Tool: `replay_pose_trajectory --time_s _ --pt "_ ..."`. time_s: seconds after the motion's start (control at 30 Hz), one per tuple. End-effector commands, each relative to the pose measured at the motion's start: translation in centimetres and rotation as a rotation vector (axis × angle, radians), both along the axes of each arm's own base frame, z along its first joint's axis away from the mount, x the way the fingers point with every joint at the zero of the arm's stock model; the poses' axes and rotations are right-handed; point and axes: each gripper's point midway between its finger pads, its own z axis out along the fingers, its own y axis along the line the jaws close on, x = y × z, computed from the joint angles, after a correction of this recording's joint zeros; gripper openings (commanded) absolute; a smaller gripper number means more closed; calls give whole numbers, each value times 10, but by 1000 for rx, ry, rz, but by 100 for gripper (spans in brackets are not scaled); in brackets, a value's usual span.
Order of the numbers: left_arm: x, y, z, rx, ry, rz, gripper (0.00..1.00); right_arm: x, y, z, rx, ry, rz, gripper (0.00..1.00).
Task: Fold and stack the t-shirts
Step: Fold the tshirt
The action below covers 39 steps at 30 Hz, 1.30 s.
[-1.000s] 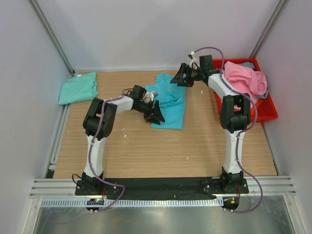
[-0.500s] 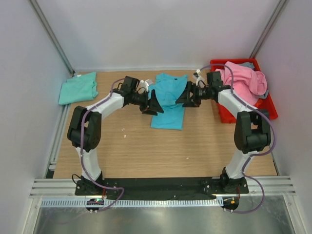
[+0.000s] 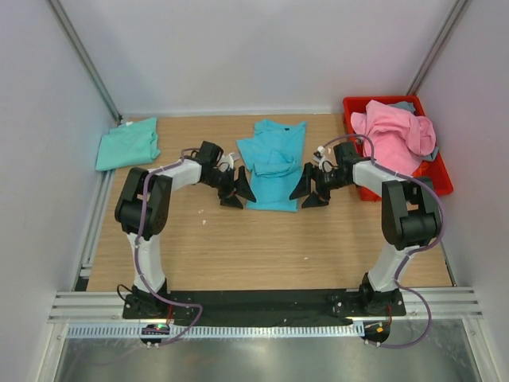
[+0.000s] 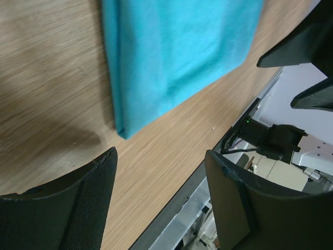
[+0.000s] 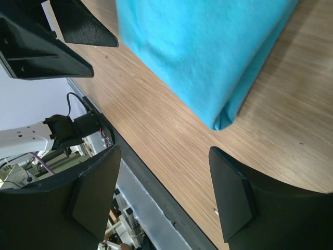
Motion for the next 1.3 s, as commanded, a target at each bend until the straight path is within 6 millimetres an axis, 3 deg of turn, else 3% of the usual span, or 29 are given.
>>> replay_pose_trajectory --time_s 0.0,0.2,0.47,0.63,1.03,1.27 --pt "-5 3 -13 17 54 17 69 -13 2 -13 -12 30 21 74" --pt "-7 1 -28 17 103 25 68 -29 7 -38 -40 96 44 74" --pt "-5 -2 -43 8 148 22 63 -26 12 -57 -36 151 56 70" --pt "1 -6 -47 -2 165 25 55 -25 12 -64 -42 155 62 65" --pt "1 -7 -54 7 180 27 50 -15 -2 -74 -76 129 -2 61" --pt "0 9 -52 112 108 41 55 -10 -15 -79 -110 96 -44 59"
